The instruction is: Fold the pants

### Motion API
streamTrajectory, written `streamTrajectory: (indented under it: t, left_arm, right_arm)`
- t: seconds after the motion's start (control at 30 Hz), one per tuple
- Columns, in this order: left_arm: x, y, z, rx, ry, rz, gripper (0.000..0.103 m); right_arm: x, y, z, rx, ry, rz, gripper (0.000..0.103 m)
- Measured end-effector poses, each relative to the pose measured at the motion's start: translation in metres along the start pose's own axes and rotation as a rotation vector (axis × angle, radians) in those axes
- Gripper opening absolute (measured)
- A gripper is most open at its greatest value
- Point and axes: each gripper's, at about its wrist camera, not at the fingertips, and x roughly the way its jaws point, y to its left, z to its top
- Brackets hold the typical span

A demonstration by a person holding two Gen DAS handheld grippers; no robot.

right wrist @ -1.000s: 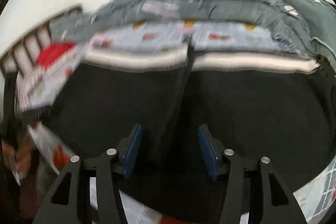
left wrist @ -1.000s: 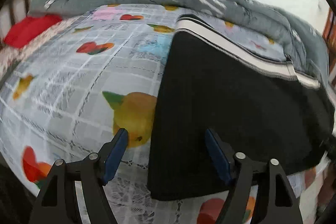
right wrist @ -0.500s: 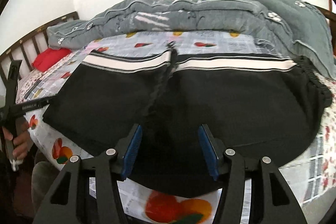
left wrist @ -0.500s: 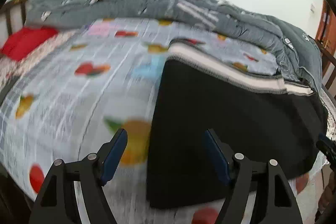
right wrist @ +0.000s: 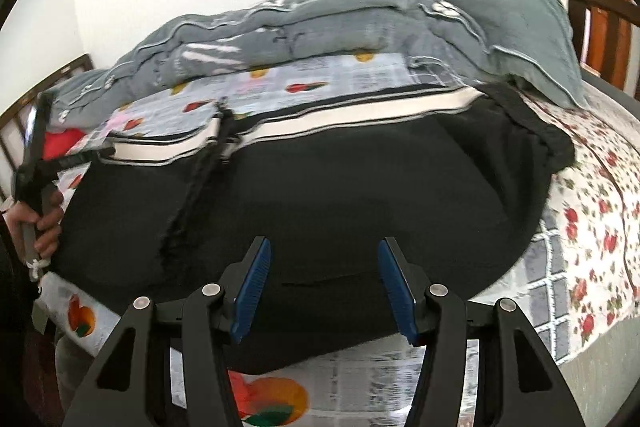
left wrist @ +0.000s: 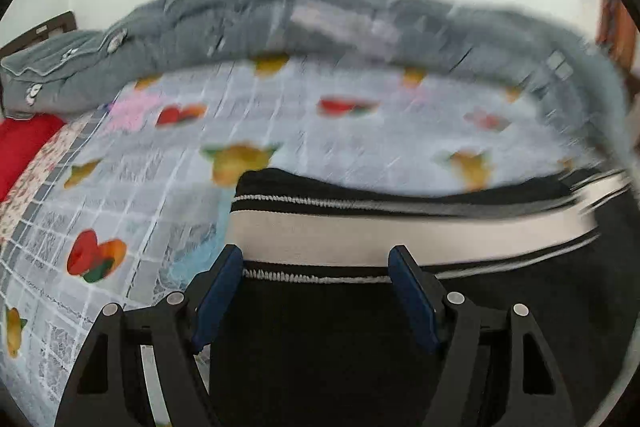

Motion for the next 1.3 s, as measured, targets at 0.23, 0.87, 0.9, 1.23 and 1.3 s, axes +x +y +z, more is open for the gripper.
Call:
streamTrajectory:
  t: [0.23, 0.87, 0.9, 1.23, 1.3]
  left_arm:
    - [0.004, 0.011, -0.004, -0.051, 0.024, -0.047, 0.075]
    - [-0.083, 0.069, -0.115, -0.218, 0.039, -0.082, 0.076]
    - [-0.087, 0.071, -0.121, -0.238, 0.037, -0.109, 0.076]
    - [-0.072, 0.062, -0.119, -0.332, 0.023, -0.225, 0.061]
    - [-0.067, 0.056, -0.113, -0.328, 0.034, -0.194, 0.047]
  right_arm:
    - [-0.001, -0.029, 0.000, 0.056, 0.005, -0.048, 0.055]
    - [0.052, -0.173, 0.033, 0.429, -0.026, 0.004, 0.064]
    - [0.057, -0.175, 0.035, 0.440, -0.029, 0.019, 0.064]
    - [0.076, -0.171, 0.059, 0.425, -0.039, 0.029, 0.034]
    - [0.069, -0.166, 0.064, 0.401, -0.054, 0.054, 0.022]
